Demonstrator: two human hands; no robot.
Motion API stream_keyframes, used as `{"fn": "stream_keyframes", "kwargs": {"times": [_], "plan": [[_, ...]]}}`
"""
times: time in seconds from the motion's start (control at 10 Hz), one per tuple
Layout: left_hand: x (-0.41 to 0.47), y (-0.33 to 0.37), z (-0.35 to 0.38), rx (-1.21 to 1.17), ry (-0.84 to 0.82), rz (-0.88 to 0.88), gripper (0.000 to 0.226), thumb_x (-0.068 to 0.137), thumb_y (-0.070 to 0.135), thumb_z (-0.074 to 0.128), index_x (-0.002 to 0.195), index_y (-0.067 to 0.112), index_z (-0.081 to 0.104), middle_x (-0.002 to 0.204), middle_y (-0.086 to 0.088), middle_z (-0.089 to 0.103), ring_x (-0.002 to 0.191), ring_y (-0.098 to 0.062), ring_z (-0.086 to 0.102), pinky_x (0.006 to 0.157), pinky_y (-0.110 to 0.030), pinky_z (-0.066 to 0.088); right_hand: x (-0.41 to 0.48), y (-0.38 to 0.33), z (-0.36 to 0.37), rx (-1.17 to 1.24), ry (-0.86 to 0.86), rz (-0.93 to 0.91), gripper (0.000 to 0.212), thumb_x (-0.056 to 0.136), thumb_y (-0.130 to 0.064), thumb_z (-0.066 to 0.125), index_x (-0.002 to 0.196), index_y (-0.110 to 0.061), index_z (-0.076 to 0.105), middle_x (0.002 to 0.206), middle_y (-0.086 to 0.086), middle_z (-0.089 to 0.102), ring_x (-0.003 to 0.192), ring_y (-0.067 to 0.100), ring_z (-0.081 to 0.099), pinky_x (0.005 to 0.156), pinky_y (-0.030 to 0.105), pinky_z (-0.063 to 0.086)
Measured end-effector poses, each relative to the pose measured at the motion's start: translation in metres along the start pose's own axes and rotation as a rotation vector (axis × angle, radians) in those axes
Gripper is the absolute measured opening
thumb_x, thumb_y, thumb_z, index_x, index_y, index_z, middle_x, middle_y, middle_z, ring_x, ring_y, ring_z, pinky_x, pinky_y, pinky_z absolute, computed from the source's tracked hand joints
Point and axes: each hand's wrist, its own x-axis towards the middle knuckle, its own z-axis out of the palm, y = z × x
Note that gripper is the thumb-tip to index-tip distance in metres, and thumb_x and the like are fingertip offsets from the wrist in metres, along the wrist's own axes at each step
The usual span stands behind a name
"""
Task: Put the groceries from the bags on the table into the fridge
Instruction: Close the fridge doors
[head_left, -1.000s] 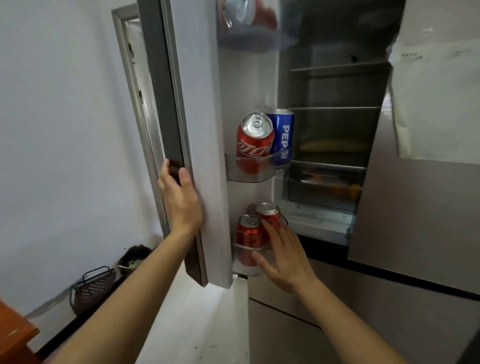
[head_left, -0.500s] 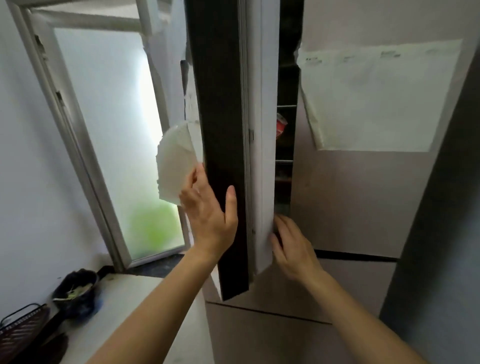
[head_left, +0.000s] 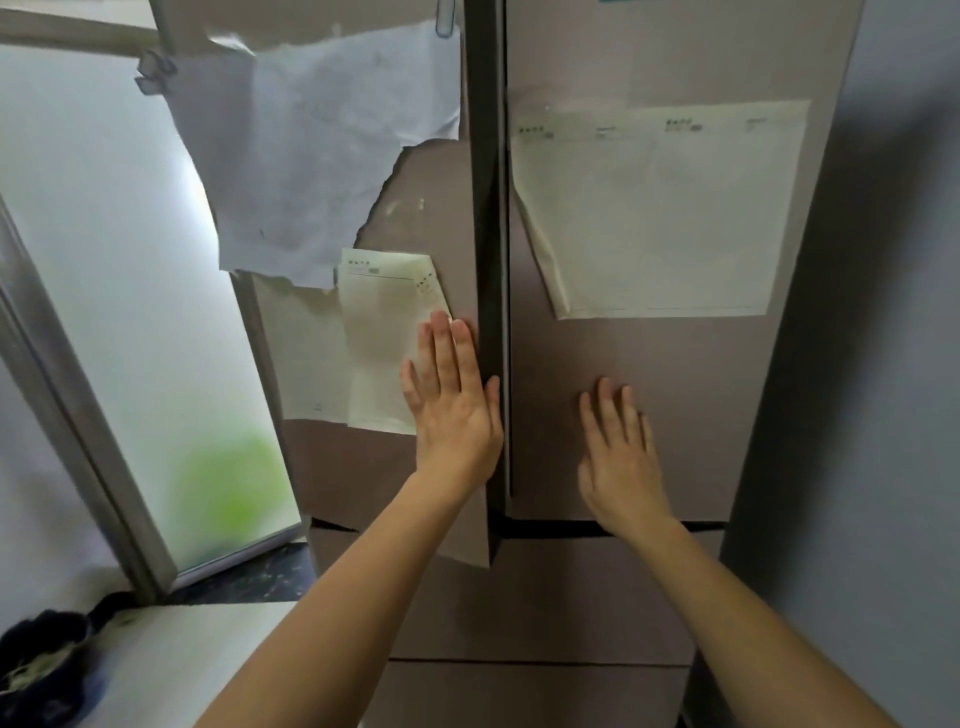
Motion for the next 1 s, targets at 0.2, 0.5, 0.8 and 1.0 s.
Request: {"fn": "stream_keyframes", "kwargs": {"times": [0.2,0.5,0.8,1.0], "plan": [[0.004,-0.007,0.015,-0.025,0.047,0.057,0.089,0.101,0.049,0.039,0.151,0.01,-0.023,0.161,-0.012,-0.023,0.151,-0.031,-0.015,0.12,-0.058,0.0,0.003,-0.002,0.009,-0.05,-0.006,0.041,0.088,0.087,-0.028,0.058,0.16,-0.014,0.011,0.168,0.011,-0.01,0.154,0.036,-0.008,0.122,0.058,0.014],[0.019,0.0,0.035,0.046,-0.054,0.037,0.091,0.101,0.056,0.032,0.148,0.009,-0.029,0.159,-0.015,-0.027,0.148,-0.033,-0.024,0.118,-0.062,-0.004,0.004,-0.002,0.018,-0.082,0.044,0.061,0.088,0.087,-0.027,0.06,0.16,-0.014,0.012,0.168,0.01,-0.007,0.154,0.035,-0.007,0.121,0.059,0.015],[0.046,0.001,0.048,0.036,-0.299,-0.009,0.088,0.099,0.065,0.018,0.139,0.017,-0.045,0.147,-0.008,-0.05,0.138,-0.028,-0.043,0.114,-0.064,-0.014,0.001,-0.004,-0.002,-0.038,0.03,0.039,0.073,0.093,-0.029,0.046,0.159,-0.014,0.019,0.168,0.01,0.003,0.154,0.035,0.0,0.122,0.055,0.018],[0.047,0.0,0.05,0.04,-0.304,0.009,0.087,0.098,0.066,0.018,0.142,0.02,-0.042,0.15,-0.006,-0.048,0.138,-0.026,-0.044,0.113,-0.061,-0.019,0.024,-0.015,-0.091,0.462,0.328,-0.024,0.046,0.098,-0.033,0.045,0.137,-0.013,0.057,0.142,0.003,0.055,0.132,0.019,0.05,0.108,0.045,0.046]]}}
